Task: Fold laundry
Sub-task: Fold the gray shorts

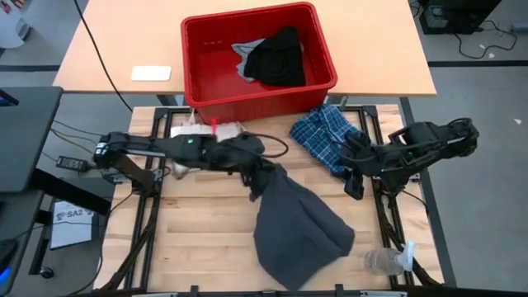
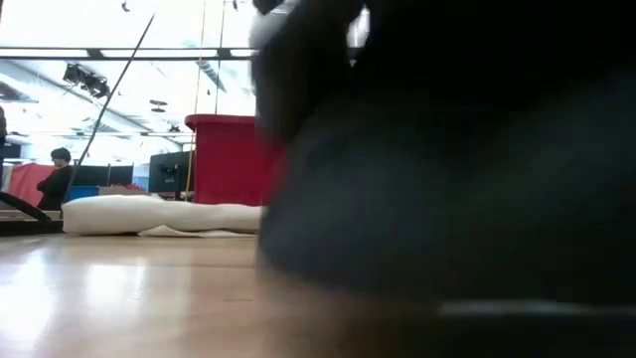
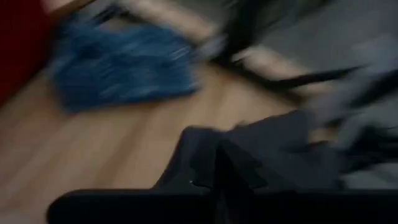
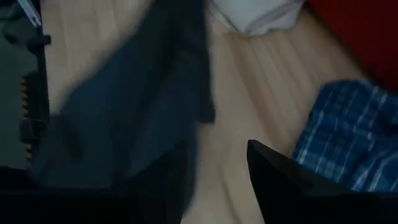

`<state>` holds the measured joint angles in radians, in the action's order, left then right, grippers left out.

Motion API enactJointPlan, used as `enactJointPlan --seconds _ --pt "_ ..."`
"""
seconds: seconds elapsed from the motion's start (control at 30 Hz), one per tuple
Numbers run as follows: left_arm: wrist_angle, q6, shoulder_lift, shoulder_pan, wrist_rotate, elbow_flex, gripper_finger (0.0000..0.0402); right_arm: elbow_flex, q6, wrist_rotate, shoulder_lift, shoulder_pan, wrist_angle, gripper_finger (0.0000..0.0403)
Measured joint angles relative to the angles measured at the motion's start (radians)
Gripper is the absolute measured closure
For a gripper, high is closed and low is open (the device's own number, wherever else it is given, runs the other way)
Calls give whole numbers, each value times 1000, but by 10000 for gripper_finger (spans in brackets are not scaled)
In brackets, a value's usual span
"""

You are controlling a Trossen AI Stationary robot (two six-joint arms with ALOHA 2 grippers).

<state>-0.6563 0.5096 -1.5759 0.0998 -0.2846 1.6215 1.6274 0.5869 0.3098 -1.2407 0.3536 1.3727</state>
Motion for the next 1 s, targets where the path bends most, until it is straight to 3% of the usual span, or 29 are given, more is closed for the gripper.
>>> enactJointPlan --seconds 0.2,0.4,0.57,0.73,1.0 --pt "-13 4 -37 -156 -31 -105 292 -109 -69 2 -3 24 -150 219" --pt "-18 -13 -15 -241 238 -119 222 -287 -126 -108 -36 68 -369 215" --pt "17 -185 20 -93 289 -115 217 -378 -145 -111 -87 132 -430 216" --pt "52 -436 -19 125 294 -123 221 -388 36 -23 -126 162 -381 216" --pt "264 -479 -189 291 236 -123 209 -388 176 -17 -149 207 -473 216"
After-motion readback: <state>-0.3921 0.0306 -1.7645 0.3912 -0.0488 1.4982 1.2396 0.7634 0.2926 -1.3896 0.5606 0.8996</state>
